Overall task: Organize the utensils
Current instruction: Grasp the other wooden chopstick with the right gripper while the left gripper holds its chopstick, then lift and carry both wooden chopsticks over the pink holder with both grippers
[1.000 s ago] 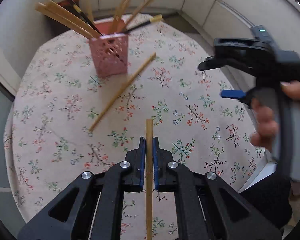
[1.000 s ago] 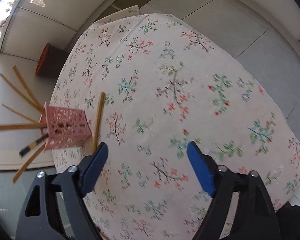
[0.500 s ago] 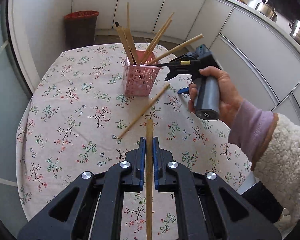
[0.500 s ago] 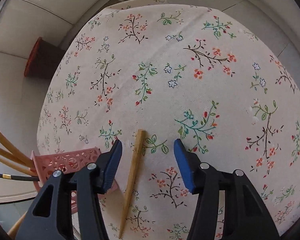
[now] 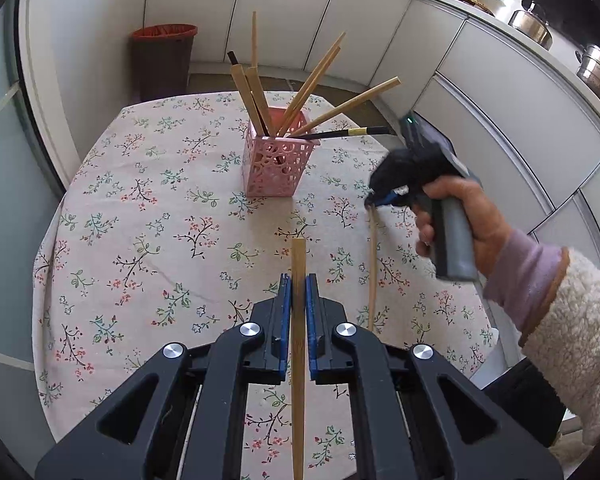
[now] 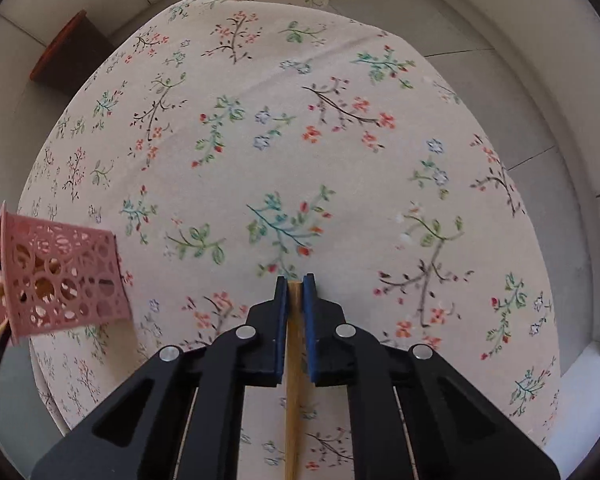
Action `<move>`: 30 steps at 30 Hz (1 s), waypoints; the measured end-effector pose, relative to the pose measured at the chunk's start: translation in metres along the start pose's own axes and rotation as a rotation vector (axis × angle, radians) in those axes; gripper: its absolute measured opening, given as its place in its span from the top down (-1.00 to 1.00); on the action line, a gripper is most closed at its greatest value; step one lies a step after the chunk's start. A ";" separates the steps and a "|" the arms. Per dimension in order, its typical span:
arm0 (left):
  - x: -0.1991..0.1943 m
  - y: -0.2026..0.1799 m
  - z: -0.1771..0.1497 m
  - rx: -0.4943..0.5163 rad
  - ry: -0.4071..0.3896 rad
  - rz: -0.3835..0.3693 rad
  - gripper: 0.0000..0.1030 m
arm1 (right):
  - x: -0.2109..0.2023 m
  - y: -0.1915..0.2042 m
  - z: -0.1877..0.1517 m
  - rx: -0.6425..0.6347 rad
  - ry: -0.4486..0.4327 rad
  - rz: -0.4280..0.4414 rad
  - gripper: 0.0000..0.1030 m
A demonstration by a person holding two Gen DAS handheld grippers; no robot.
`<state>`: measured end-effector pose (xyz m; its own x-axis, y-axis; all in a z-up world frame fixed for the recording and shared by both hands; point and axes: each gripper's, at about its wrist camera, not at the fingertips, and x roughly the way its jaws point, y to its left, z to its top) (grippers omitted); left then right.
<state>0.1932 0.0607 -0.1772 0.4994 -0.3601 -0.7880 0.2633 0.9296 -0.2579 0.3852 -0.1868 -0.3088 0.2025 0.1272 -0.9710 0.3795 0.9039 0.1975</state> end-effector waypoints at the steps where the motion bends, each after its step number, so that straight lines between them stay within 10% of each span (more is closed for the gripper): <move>1: -0.001 -0.001 0.000 0.000 -0.001 -0.003 0.88 | -0.002 -0.010 -0.005 0.002 0.002 0.027 0.85; 8: -0.014 -0.003 0.002 -0.020 -0.048 -0.019 0.88 | -0.036 -0.050 -0.042 -0.019 -0.029 0.117 0.85; 21: -0.057 -0.048 -0.004 0.051 -0.157 0.036 0.88 | -0.231 -0.072 -0.155 -0.257 -0.440 0.363 0.85; 30: -0.104 -0.081 0.034 0.138 -0.250 0.116 0.88 | -0.325 -0.071 -0.164 -0.302 -0.554 0.448 0.85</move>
<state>0.1484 0.0201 -0.0556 0.7158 -0.2767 -0.6411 0.2940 0.9522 -0.0826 0.1441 -0.2254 -0.0297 0.7310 0.3561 -0.5822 -0.0917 0.8966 0.4332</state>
